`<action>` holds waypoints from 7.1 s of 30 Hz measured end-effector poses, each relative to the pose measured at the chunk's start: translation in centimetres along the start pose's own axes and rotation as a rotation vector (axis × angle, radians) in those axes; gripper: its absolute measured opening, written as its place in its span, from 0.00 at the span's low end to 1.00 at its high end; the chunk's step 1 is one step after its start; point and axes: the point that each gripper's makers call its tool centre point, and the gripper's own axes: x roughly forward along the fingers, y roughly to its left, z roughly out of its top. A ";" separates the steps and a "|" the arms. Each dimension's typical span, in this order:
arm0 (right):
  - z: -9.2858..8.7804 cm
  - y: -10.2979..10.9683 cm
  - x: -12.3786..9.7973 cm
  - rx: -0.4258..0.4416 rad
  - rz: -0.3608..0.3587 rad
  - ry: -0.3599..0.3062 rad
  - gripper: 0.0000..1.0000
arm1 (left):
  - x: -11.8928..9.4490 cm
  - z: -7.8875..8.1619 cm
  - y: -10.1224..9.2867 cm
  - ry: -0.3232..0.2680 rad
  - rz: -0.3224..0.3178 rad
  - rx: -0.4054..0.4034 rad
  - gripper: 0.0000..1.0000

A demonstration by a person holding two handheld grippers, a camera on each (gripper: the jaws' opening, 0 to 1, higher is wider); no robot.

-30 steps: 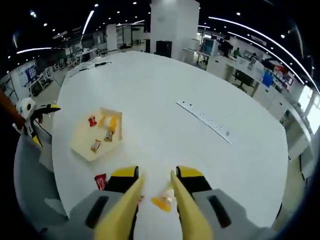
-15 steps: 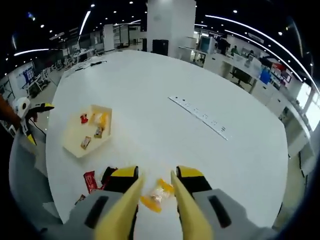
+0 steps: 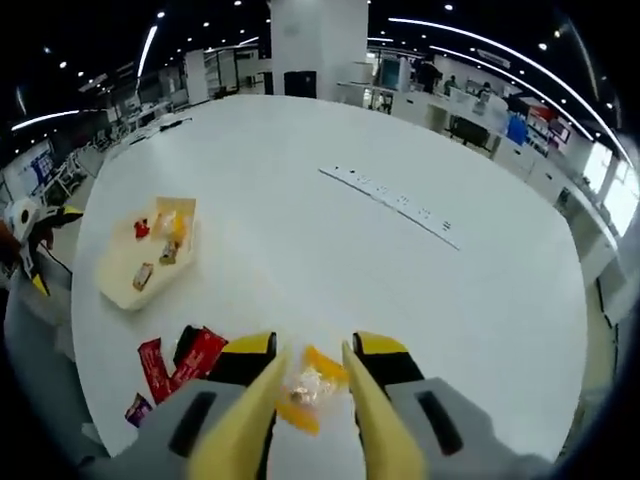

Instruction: Place the target food into the container with the food tongs after gripping and lifting it, then release it inside without dropping or visibly crushing the food.

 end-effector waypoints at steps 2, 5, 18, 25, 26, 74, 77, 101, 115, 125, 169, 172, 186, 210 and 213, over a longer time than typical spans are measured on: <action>-0.1 0.1 0.7 -0.001 -0.005 -0.002 0.29 | 0.0 -0.2 0.0 0.014 -0.002 -0.007 0.99; -0.7 0.7 1.3 -0.007 -0.010 0.013 0.29 | 0.0 -0.3 -0.1 0.017 -0.004 0.001 0.99; -3.7 0.0 0.1 -0.113 -0.034 0.103 0.30 | 0.0 -0.3 0.2 0.012 0.004 -0.014 0.99; -4.1 -1.4 0.1 -0.060 -0.025 0.097 0.31 | -0.1 -0.3 0.3 0.017 0.008 -0.019 0.99; -4.1 -1.5 0.4 -0.056 -0.013 0.095 0.31 | -0.1 -0.4 0.3 0.017 0.011 -0.017 0.99; 3.7 2.7 -2.5 -0.099 0.087 0.036 0.18 | -0.2 0.0 0.3 -0.003 0.005 -0.007 0.99; 5.4 4.1 -2.5 -0.122 0.102 0.020 0.19 | -0.3 0.1 0.2 -0.008 0.000 -0.008 0.99; 14.6 17.2 0.6 -0.236 0.255 -0.068 0.19 | -0.4 0.9 -0.1 -0.055 -0.025 -0.045 0.99; 17.6 23.9 1.9 -0.316 0.344 -0.083 0.20 | -0.4 1.0 0.2 -0.059 -0.010 -0.039 0.99; 18.4 24.8 1.9 -0.328 0.360 -0.117 0.25 | -0.5 1.1 0.4 -0.068 -0.002 -0.041 0.99; 10.7 15.6 -7.0 -0.258 0.255 -0.125 0.28 | -0.6 1.5 0.5 -0.090 0.001 -0.062 0.99; 10.0 14.6 -7.5 -0.279 0.229 -0.126 0.28 | -0.6 1.5 0.4 -0.089 -0.001 -0.062 0.99; 5.8 11.7 -9.4 -0.215 0.181 -0.119 0.29 | -0.7 1.6 0.9 -0.093 0.023 -0.068 0.99; -1.3 9.7 -6.0 -0.079 0.062 -0.016 0.29 | -0.5 0.9 1.0 -0.056 0.037 -0.028 0.99; -2.4 9.6 -5.3 -0.055 0.054 -0.005 0.29 | -0.5 0.9 0.9 -0.061 0.029 -0.035 0.99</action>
